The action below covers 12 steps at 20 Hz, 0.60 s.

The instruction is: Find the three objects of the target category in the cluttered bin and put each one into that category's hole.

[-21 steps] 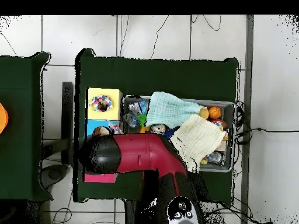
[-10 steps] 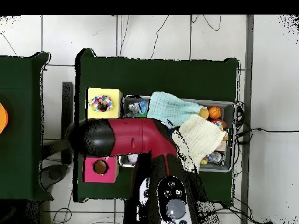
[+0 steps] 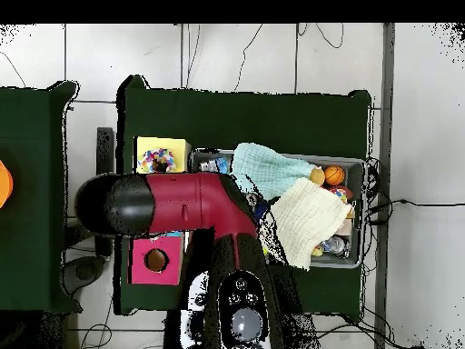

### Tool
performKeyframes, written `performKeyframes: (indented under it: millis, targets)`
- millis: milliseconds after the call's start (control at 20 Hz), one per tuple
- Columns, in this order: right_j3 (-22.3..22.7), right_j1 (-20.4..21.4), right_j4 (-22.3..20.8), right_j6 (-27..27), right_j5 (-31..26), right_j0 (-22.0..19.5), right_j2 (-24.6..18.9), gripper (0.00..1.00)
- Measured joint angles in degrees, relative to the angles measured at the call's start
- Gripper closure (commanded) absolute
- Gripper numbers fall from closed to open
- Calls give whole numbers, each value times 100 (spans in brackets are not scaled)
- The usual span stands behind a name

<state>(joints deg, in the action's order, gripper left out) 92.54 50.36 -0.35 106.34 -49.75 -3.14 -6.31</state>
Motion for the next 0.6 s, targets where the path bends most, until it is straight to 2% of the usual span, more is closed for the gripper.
performKeyframes:
  millis: [600]
  targets:
    - [-696,-461,150,252,-80,206,219,100]
